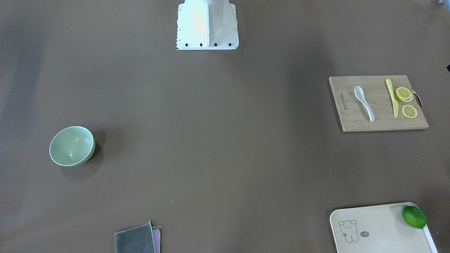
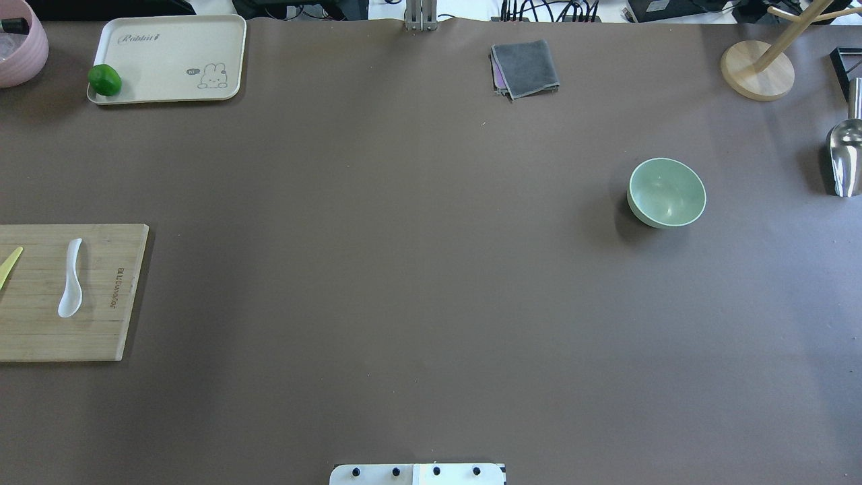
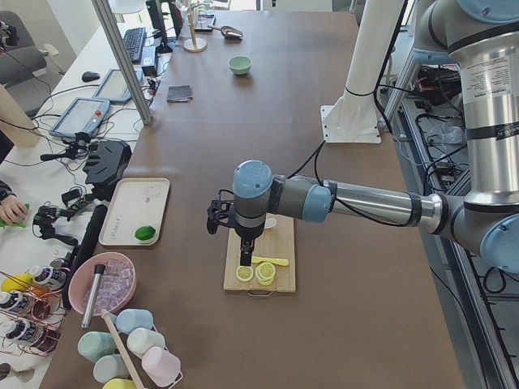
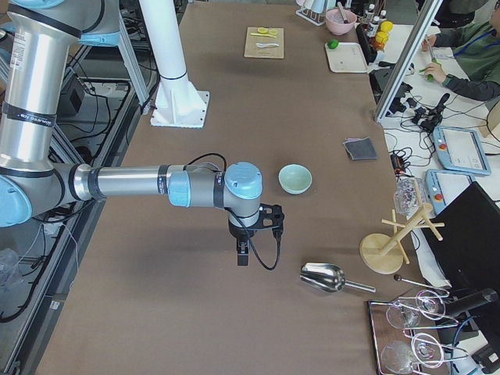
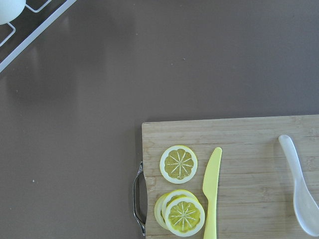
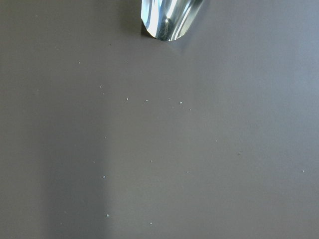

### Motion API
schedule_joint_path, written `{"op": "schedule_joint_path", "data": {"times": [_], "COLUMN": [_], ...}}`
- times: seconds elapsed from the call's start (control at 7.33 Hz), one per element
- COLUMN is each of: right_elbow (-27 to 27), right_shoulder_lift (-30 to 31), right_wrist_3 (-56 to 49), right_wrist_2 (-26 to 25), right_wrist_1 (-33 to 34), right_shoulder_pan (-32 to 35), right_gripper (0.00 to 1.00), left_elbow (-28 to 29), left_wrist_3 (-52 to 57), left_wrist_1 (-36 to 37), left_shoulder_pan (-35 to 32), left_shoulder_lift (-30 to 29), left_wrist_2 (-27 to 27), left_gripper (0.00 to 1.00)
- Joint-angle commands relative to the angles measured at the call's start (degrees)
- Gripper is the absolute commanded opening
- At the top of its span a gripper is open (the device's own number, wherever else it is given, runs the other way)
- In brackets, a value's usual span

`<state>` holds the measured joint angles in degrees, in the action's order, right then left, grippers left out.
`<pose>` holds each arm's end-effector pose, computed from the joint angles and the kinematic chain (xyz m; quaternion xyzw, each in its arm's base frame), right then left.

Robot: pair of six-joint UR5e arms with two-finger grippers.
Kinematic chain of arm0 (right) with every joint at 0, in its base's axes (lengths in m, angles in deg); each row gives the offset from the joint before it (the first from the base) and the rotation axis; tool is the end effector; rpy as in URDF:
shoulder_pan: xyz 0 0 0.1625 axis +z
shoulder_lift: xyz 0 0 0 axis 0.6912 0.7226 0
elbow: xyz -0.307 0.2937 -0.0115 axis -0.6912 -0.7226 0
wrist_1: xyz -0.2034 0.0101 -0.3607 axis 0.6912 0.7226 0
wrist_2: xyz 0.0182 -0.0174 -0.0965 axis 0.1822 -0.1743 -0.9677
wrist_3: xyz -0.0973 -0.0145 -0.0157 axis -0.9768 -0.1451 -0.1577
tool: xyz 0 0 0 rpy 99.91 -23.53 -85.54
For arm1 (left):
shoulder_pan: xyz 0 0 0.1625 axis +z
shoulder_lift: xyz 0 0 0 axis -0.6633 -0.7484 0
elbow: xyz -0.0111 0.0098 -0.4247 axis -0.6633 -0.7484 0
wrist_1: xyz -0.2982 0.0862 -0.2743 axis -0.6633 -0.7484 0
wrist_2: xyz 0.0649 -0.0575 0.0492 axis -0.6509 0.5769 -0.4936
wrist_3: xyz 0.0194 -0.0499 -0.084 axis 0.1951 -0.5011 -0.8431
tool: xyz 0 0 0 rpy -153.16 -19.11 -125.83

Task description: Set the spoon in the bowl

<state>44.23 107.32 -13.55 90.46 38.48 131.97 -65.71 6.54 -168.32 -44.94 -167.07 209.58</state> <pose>0.0587 -0.3815 0.6174 0.0233 -0.3354 -0.0331 0.9412 -0.0385 -0.4226 0.5729 0.0569 0.3784 0.0049 0.9239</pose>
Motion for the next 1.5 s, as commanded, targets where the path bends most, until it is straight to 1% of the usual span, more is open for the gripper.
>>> {"op": "schedule_joint_path", "data": {"times": [0.0,0.14,0.27,0.41,0.55,0.68,0.82,0.95,1.09,1.23,1.36], "right_elbow": [-0.24,-0.24,-0.24,0.11,0.2,0.2,0.03,-0.15,-0.5,-1.2,-1.64], "right_shoulder_lift": [-0.04,-0.21,-0.13,-0.21,-2.13,-2.84,-2.85,-3.63,-4.95,-7.57,-9.69], "right_wrist_3": [0.05,0.14,0.48,4.23,10.1,12.33,12.61,13.14,19.41,30.87,37.68], "right_wrist_2": [-0.08,-0.26,-0.69,-0.44,0.0,0.96,1.93,1.77,1.33,0.54,-3.73], "right_wrist_1": [-8.73,-13.99,-20.13,-21.94,-21.95,-23.08,-24.4,-24.33,-24.07,-24.67,-26.07], "right_shoulder_pan": [0.0,0.0,0.0,0.0,0.0,-0.09,-0.78,-4.01,-8.83,-13.66,-19.89], "right_gripper": [1.0,1.0,1.0,1.0,1.0,1.0,1.0,1.0,1.0,1.0,1.0], "left_elbow": [-0.27,-0.71,0.94,2.61,2.28,2.88,3.15,4.37,4.64,5.26,5.78], "left_wrist_3": [-0.44,-0.44,-0.53,-0.62,-0.71,-0.62,-0.71,-0.45,-0.62,-0.71,-0.53], "left_wrist_1": [-0.21,-1.0,-6.92,-12.64,-15.74,-18.29,-21.71,-22.88,-23.59,-23.68,-23.77], "left_shoulder_pan": [-0.08,-0.08,-0.08,-0.08,-0.08,0.0,0.0,0.35,3.05,3.78,3.78], "left_shoulder_lift": [-3.09,-4.32,-6.77,-7.41,-7.41,-7.33,-7.32,-7.59,-7.85,-7.24,-7.06], "left_wrist_2": [0.15,0.15,-0.29,0.23,0.24,1.72,4.69,6.63,6.48,6.56,6.56], "left_gripper": [0.98,0.98,0.98,0.98,0.98,0.98,0.98,0.98,0.98,0.98,0.98]}}
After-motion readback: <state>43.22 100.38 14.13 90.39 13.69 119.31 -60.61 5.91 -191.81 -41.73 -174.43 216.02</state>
